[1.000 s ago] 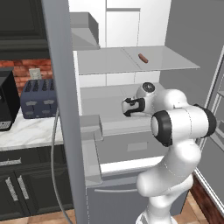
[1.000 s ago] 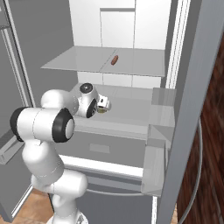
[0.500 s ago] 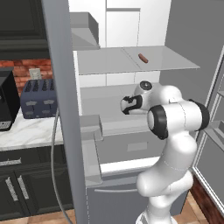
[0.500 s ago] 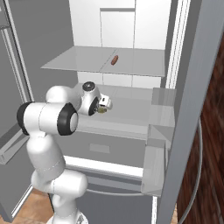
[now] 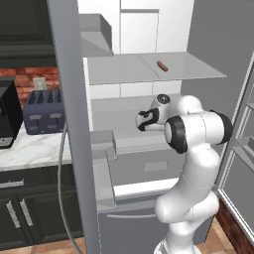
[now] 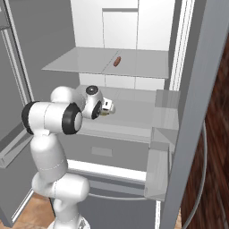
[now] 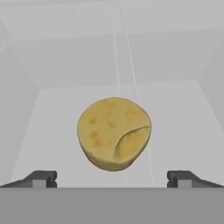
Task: Retrieve the sausage and cheese from the fridge and place them on the cutting board on the counter.
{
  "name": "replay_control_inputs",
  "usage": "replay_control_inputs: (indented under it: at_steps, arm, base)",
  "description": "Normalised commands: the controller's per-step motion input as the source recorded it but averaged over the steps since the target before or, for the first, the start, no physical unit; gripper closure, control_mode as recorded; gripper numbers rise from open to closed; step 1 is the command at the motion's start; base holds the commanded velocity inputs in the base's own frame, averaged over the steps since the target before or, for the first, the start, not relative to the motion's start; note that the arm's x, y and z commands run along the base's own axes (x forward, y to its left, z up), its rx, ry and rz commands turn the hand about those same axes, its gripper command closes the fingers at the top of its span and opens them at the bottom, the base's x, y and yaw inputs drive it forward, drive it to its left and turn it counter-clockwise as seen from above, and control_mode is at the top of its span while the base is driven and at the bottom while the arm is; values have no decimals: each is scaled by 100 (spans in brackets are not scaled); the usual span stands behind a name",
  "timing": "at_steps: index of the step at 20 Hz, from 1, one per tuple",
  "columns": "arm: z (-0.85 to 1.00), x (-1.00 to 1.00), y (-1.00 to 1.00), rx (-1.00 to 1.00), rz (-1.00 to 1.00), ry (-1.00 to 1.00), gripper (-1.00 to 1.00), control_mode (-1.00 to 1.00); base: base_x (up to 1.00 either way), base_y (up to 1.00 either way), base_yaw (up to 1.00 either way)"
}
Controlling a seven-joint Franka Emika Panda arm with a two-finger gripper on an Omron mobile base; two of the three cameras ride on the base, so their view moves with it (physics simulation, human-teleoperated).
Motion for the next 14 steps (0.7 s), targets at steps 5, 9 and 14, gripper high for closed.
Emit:
replay_control_inputs:
  at_steps: [5, 9, 14]
  arm:
    - [0, 20, 0, 0, 0, 0, -100, -100]
    - [0, 27, 0, 0, 0, 1, -100, -100]
    - [-7, 28, 0, 0, 0, 4, -100, -100]
  base:
    - [0, 0, 0]
    - [0, 0, 0]
    - [0, 0, 0]
